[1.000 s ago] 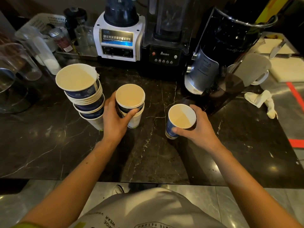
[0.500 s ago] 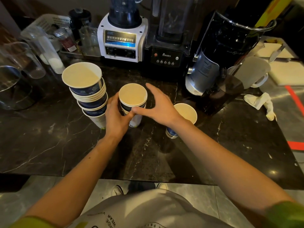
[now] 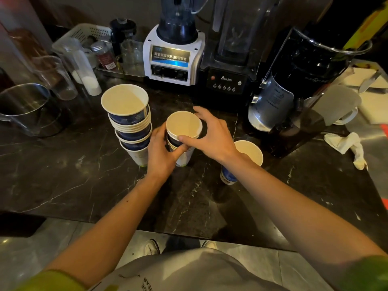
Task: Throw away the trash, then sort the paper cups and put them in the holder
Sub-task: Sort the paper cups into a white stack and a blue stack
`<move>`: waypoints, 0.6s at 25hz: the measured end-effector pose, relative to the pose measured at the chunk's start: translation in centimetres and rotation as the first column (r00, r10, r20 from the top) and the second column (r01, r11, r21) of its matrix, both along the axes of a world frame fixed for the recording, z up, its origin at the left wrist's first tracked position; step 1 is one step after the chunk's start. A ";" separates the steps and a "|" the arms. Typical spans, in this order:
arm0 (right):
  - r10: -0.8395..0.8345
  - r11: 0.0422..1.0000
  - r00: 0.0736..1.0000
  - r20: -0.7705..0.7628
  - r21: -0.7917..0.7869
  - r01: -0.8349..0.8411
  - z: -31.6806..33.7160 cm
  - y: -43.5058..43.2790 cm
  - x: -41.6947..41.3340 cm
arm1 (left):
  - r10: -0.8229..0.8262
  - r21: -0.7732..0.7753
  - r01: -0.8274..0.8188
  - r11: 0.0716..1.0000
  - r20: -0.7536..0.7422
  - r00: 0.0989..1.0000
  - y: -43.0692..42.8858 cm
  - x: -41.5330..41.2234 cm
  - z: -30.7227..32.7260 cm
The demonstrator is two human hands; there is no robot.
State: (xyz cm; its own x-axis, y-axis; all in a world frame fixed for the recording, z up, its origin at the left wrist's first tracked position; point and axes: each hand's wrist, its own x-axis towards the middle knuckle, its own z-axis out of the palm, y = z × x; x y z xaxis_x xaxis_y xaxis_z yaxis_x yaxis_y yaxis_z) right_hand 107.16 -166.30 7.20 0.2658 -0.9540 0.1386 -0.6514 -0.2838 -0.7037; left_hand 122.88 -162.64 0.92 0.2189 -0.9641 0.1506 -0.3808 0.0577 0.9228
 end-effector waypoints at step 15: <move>-0.187 0.932 0.799 0.571 -0.155 0.329 7.4 5.3 -6.3 | -0.040 -0.011 0.040 0.999 0.012 0.999 0.2 0.2 -0.5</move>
State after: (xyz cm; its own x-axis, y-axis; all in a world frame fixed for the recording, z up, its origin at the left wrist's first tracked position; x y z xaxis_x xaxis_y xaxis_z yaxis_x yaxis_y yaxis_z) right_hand 100.85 -161.03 14.59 -0.1710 -0.8951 0.4117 -0.2598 -0.3621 -0.8952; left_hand 123.05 -162.42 0.43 0.1783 -0.9702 0.1642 -0.3887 0.0838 0.9176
